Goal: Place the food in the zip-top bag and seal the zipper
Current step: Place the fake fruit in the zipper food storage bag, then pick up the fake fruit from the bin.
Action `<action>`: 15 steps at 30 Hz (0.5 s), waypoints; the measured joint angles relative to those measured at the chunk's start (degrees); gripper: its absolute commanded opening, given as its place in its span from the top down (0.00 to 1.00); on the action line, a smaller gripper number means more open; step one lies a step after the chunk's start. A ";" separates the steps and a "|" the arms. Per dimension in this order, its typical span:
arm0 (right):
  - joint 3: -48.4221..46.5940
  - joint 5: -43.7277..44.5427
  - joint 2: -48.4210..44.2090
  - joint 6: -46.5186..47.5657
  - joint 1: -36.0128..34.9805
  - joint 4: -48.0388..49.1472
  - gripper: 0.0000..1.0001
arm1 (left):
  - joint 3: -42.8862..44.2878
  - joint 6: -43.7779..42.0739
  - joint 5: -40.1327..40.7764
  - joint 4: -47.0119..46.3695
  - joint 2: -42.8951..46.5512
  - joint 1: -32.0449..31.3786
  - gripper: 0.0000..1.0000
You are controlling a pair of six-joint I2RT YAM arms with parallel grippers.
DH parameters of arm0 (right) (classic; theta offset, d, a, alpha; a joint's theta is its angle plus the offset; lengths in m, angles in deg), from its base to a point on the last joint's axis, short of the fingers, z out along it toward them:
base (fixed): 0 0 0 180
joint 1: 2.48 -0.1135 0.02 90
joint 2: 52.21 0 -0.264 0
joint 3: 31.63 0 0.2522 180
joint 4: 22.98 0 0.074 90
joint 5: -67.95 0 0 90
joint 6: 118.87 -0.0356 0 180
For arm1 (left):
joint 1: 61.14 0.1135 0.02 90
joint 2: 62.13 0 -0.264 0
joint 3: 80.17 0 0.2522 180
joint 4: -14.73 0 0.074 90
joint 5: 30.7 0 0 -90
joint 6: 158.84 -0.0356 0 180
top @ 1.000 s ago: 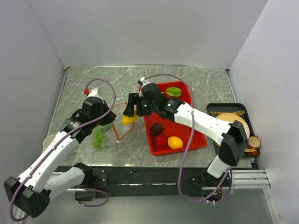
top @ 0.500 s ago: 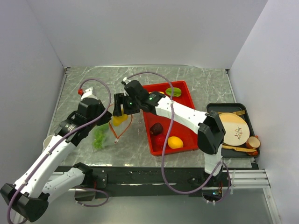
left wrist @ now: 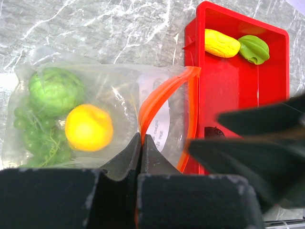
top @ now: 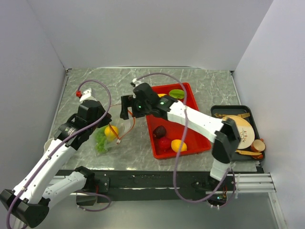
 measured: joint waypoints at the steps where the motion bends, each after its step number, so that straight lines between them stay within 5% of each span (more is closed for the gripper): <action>1: 1.81 1.20 -2.19 -0.11 0.22 0.13 0.00 | 0.00 0.00 0.00 0.00 0.00 0.00 0.99; 8: 18.25 8.31 -18.56 -2.64 7.52 0.74 0.00 | 0.00 -0.07 -0.15 -0.35 -0.57 0.00 0.99; 15: 31.30 12.46 -21.33 -5.31 11.63 -2.56 0.00 | -0.11 -0.35 -1.38 -1.38 -1.99 0.00 0.99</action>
